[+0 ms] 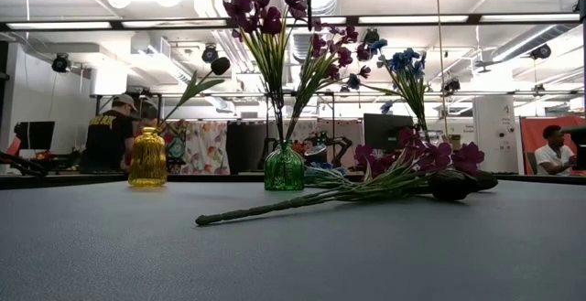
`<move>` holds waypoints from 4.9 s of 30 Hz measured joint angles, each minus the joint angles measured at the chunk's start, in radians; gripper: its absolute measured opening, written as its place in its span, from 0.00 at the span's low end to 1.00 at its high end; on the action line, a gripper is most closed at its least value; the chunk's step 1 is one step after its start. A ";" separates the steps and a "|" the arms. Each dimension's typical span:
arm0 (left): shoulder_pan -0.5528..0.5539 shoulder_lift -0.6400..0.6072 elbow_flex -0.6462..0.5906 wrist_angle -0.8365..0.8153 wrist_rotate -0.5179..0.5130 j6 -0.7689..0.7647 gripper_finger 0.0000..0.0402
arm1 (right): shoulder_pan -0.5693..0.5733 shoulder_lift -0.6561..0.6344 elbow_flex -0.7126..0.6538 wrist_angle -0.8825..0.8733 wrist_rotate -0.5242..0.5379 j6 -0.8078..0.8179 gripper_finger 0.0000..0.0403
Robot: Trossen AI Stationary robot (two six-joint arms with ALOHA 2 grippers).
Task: Sort flowers into vase by color
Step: Put the bottom blue flowers into the transparent vase
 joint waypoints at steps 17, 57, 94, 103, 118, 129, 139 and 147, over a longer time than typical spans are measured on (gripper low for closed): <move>-0.058 -0.061 0.000 -0.134 -0.091 -0.007 0.43 | -0.021 -0.197 -0.002 -0.218 0.011 0.025 0.08; -0.138 -0.154 0.000 -0.244 -0.186 0.004 0.43 | -0.436 -0.627 -0.613 -0.039 0.544 0.266 0.08; -0.136 -0.154 0.000 -0.244 -0.186 0.004 0.43 | -0.509 -0.614 -0.700 -0.040 0.523 0.412 0.24; -0.136 -0.154 0.000 -0.244 -0.186 0.004 0.43 | -0.508 -0.615 -0.700 -0.069 0.523 0.413 0.42; -0.136 -0.154 0.000 -0.252 -0.186 -0.016 0.43 | -0.459 -0.670 -0.698 -0.153 0.523 0.417 0.66; -0.136 -0.154 0.000 -0.319 -0.184 -0.083 0.43 | -0.413 -0.699 -0.526 -0.671 0.462 0.651 0.74; -0.152 -0.153 0.000 -0.426 -0.183 -0.158 0.43 | -0.414 -0.698 -0.395 -1.060 0.322 0.888 0.74; -0.159 -0.153 0.000 -0.564 -0.079 -0.330 0.43 | -0.414 -0.698 -0.374 -1.145 0.221 0.952 0.73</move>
